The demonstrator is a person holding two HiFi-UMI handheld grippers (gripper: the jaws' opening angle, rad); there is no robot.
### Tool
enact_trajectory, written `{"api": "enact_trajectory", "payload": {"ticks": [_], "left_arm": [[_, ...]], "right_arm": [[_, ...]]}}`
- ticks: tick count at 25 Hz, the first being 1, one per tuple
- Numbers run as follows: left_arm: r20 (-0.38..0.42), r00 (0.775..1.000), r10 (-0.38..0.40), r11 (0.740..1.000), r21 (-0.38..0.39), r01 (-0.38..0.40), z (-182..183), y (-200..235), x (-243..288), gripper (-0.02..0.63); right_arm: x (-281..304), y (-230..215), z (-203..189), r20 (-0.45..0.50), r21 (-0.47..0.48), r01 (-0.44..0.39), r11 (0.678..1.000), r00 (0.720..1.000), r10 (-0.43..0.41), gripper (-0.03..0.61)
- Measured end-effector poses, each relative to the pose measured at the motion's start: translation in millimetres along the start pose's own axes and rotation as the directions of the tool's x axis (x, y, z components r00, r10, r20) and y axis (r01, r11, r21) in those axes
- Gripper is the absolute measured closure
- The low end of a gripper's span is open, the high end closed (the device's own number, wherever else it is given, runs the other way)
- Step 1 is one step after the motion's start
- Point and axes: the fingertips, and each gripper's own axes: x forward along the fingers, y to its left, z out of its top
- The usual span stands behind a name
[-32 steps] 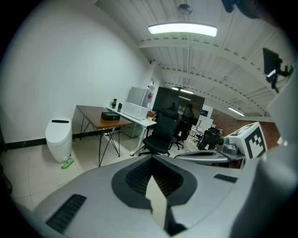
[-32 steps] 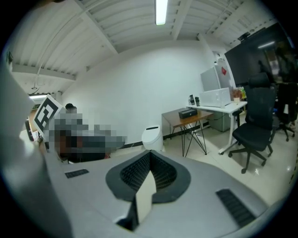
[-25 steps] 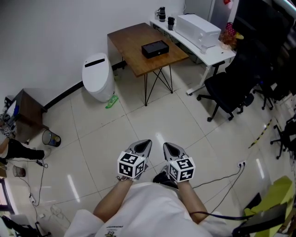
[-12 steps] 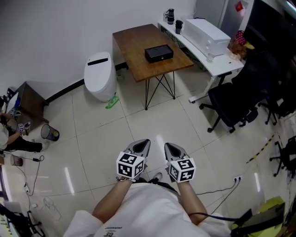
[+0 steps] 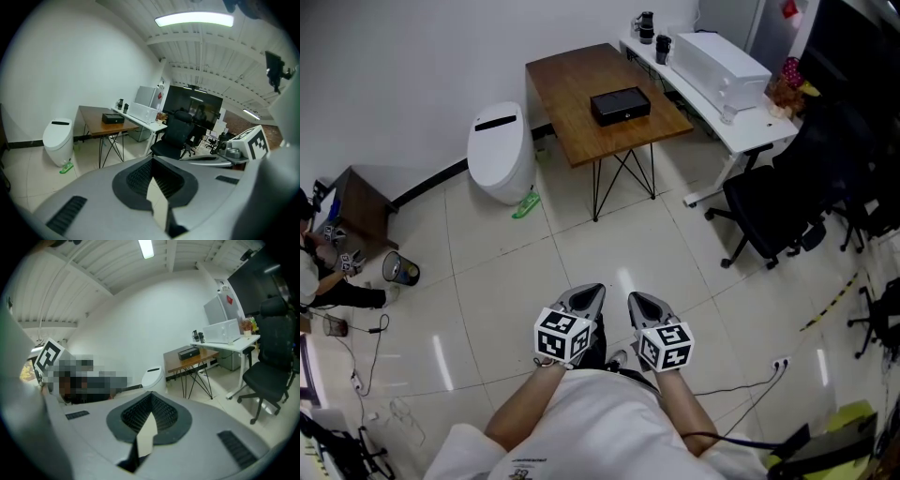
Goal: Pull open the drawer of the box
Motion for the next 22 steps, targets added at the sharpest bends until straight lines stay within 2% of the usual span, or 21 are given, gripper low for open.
{"api": "enact_trajectory", "payload": {"ticks": [8,22], "left_arm": [[0.002,0.997,-0.076,0.997,0.027,0.076,32,9,49,0.612],[0.000,0.993,-0.115,0.993,0.021,0.115,114,94,128,0.612]], "right_arm": [[17,-41,21,0.003,-0.016,0.071,0.997,0.997,-0.071,0.591],[118,-95,105,0.026,-0.018,0.128,0.992,0.991,-0.128,0.591]]}}
